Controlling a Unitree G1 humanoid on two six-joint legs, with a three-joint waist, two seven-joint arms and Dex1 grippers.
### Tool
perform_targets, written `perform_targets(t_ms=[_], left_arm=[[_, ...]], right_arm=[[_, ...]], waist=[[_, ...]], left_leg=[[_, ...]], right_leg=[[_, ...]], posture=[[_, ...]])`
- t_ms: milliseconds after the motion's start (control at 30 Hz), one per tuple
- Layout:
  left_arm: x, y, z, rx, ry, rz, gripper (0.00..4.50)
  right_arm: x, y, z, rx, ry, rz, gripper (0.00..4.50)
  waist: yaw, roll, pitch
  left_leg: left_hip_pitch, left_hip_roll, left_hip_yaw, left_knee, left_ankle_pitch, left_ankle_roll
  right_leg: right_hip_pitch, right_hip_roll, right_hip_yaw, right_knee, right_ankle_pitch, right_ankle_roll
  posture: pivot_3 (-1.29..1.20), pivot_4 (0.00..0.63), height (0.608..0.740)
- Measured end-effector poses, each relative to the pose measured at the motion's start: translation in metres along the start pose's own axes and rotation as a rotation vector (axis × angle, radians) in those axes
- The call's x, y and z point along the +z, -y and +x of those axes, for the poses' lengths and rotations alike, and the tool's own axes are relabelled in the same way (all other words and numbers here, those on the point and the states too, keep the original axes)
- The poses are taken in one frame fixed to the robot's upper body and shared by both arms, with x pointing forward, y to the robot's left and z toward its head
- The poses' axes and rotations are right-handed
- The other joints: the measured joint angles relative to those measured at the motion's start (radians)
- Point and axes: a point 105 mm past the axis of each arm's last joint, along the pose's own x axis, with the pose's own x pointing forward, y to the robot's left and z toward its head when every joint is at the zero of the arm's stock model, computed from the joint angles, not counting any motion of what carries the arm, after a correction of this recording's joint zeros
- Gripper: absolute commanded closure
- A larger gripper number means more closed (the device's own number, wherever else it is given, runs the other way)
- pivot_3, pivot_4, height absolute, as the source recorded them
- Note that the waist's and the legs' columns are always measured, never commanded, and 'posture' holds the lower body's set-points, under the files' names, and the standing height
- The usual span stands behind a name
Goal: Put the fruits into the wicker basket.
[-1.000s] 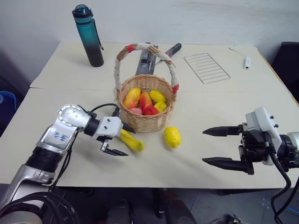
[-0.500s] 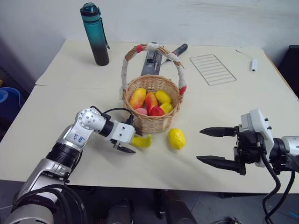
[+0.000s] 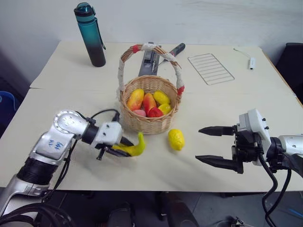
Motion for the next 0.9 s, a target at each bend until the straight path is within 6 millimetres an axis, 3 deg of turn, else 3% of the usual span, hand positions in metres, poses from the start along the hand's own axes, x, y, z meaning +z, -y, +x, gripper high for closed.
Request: perform_targets(t_ms=[133,267,367,533,833,900], left_arm=[[0.045,-0.042,0.002,0.222,0.126,-0.081,3.43],[0.066,-0.088,0.000,0.427,0.131,-0.203,3.43],[0.063,-0.113,0.002,0.535,0.041,-0.231,3.43],[0.033,-0.126,0.016,0.579,-0.131,-0.222,3.43],[0.042,-0.120,0.014,0.535,-0.064,-0.228,0.85],[0.052,-0.112,0.008,0.494,0.039,-0.271,0.85]], right_arm=[[0.003,0.002,0.003,-0.014,0.025,-0.017,0.00],[0.009,0.010,0.004,-0.060,0.058,-0.049,0.00],[0.016,0.018,0.004,-0.101,0.093,-0.071,0.00],[0.023,0.029,0.002,-0.159,0.117,-0.095,0.00],[0.015,0.029,0.007,-0.162,0.109,-0.073,0.00],[0.011,0.028,0.007,-0.163,0.103,-0.060,0.00]], waist=[[0.020,0.000,0.000],[0.021,0.000,0.000],[0.015,0.000,0.000],[0.018,0.000,0.000],[0.019,0.000,0.000],[0.019,0.000,0.000]], left_leg=[[-0.002,-0.001,-0.002,0.002,0.000,0.000],[-0.003,-0.002,-0.002,0.002,0.000,0.000],[-0.001,-0.002,-0.001,0.000,0.000,0.000],[-0.001,-0.001,-0.001,-0.001,-0.001,-0.002],[-0.008,-0.001,-0.001,0.001,-0.001,-0.002],[-0.010,-0.001,-0.001,0.001,0.000,-0.003]], right_leg=[[0.000,0.000,-0.001,-0.001,0.001,0.002],[-0.001,0.000,-0.001,-0.001,0.001,0.002],[-0.001,0.000,0.000,0.001,0.001,0.002],[-0.002,0.001,0.000,0.002,0.000,0.000],[-0.008,0.000,0.000,0.004,0.000,0.000],[-0.012,0.000,0.000,0.007,0.000,0.000]], posture=[[0.00,0.150,0.740],[0.00,0.150,0.740],[0.00,0.150,0.740],[0.00,0.150,0.740],[0.00,0.150,0.740],[0.00,0.150,0.740]])
